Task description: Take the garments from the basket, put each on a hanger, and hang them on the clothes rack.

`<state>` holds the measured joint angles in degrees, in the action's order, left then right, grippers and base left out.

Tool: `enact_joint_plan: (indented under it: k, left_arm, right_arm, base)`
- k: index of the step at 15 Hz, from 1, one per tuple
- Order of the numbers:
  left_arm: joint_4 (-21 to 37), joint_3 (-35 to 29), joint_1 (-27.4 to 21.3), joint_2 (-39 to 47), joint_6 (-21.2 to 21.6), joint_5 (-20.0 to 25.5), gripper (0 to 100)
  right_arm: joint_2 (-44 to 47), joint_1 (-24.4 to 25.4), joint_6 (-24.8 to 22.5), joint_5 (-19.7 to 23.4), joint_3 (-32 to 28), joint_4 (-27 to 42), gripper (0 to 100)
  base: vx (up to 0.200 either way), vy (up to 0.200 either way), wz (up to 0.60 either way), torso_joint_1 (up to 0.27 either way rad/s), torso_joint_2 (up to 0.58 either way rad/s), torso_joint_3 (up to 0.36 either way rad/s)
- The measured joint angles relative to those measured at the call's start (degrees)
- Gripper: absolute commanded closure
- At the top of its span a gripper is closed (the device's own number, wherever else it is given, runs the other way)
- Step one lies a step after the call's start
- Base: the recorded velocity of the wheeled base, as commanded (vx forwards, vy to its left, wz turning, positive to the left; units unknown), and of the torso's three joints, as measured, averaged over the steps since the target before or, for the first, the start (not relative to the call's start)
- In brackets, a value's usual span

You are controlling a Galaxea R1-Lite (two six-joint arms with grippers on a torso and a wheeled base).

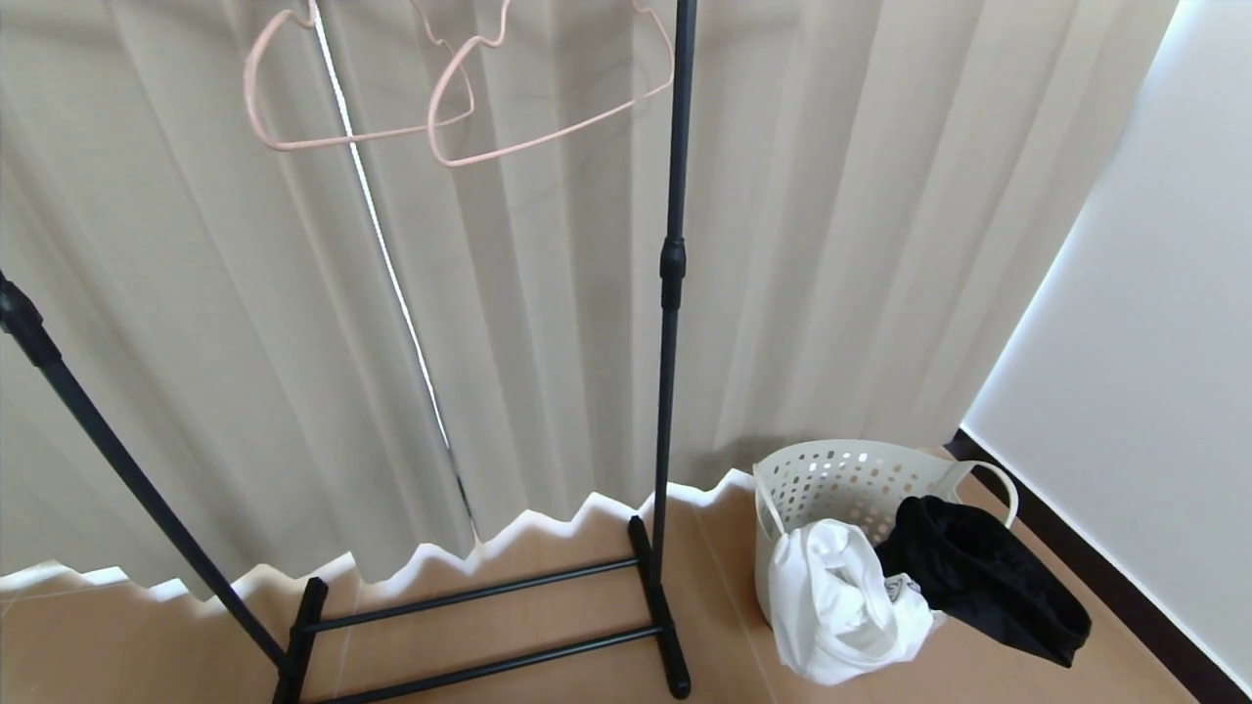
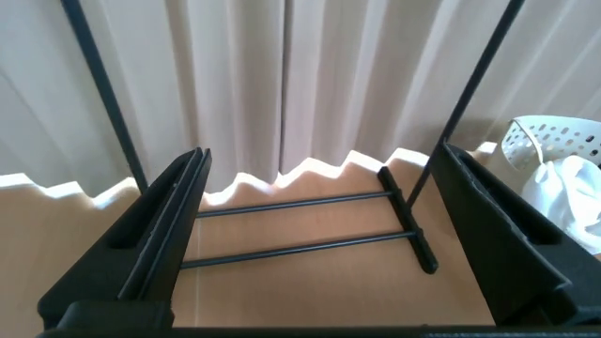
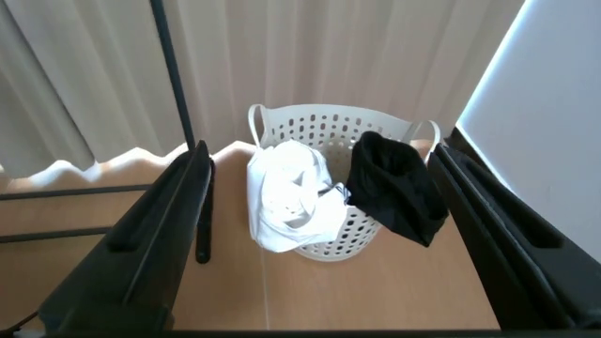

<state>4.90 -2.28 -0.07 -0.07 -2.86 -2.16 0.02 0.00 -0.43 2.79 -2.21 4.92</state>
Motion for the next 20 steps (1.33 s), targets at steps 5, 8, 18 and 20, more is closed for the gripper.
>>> enact_joint_plan:
  k: [5, 8, 18, 20]
  left_arm:
    - [-0.1, 0.0, 0.0, 0.0, -0.1, -0.1, 0]
    - [-0.2, 0.0, 0.1, 0.0, 0.2, 0.3, 0]
    - [0.0, 0.0, 0.1, 0.0, 0.2, 0.3, 0]
    - [0.0, 0.0, 0.0, 0.0, 0.2, 0.3, 0]
  right_arm:
    - [0.0, 0.0, 0.0, 0.0, 0.0, 0.1, 0]
    - [0.0, 0.1, 0.1, -0.1, 0.0, 0.1, 0]
    - [0.0, 0.0, -0.1, 0.0, 0.0, 0.0, 0]
    - [0.0, 0.0, -0.1, 0.0, 0.0, 0.0, 0]
  base:
    - [0.0, -0.04, -0.24, -0.001, 0.0, 0.0]
    - [0.0, 0.0, 0.0, 0.0, 0.0, 0.0]
    - [0.0, 0.0, 0.0, 0.003, 0.0, -0.074]
    - [0.0, 0.0, 0.0, 0.002, 0.0, -0.193]
